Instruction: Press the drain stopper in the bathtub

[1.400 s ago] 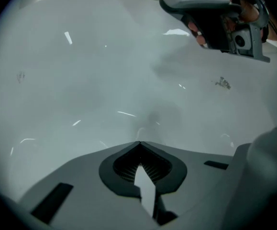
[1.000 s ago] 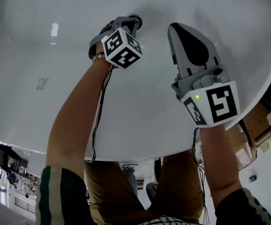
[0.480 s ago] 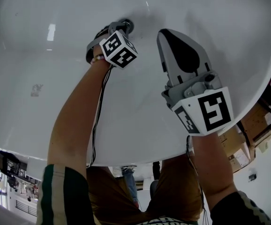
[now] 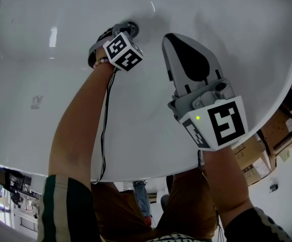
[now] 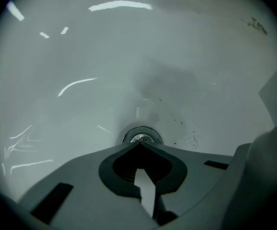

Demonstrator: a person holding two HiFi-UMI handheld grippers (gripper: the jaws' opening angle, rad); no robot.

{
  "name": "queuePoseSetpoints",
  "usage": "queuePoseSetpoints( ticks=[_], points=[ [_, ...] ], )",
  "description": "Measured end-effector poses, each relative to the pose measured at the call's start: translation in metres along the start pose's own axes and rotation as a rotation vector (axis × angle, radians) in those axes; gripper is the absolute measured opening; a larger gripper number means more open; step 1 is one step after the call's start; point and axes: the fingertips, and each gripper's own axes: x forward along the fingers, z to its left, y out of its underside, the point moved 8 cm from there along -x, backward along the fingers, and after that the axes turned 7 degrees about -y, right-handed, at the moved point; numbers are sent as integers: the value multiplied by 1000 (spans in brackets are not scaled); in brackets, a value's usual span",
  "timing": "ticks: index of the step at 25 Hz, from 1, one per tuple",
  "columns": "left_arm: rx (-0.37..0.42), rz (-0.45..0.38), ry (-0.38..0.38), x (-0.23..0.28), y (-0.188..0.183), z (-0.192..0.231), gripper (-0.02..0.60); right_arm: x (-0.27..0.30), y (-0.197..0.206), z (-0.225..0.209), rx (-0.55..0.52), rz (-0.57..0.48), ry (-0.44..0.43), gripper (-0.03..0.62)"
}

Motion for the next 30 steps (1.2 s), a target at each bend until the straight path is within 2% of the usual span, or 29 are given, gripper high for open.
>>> queuePoseSetpoints(
  ticks=[8,12,17,24,30],
  points=[
    [53,53,-42,2,-6,-5,7,4,4,1,2,-3,0,12],
    [22,74,-27,5,-12,-5,6,3,1,-1,5,-14,5,12],
    [-10,146,-15,8,-17,-3,6,5,1,0,17,-25,8,12],
    [1,113,31,5,-12,1,9,5,-1,0,25,-27,10,12],
    [-70,109,5,6,-9,2,9,9,1,0,23,-17,25,12]
  ],
)
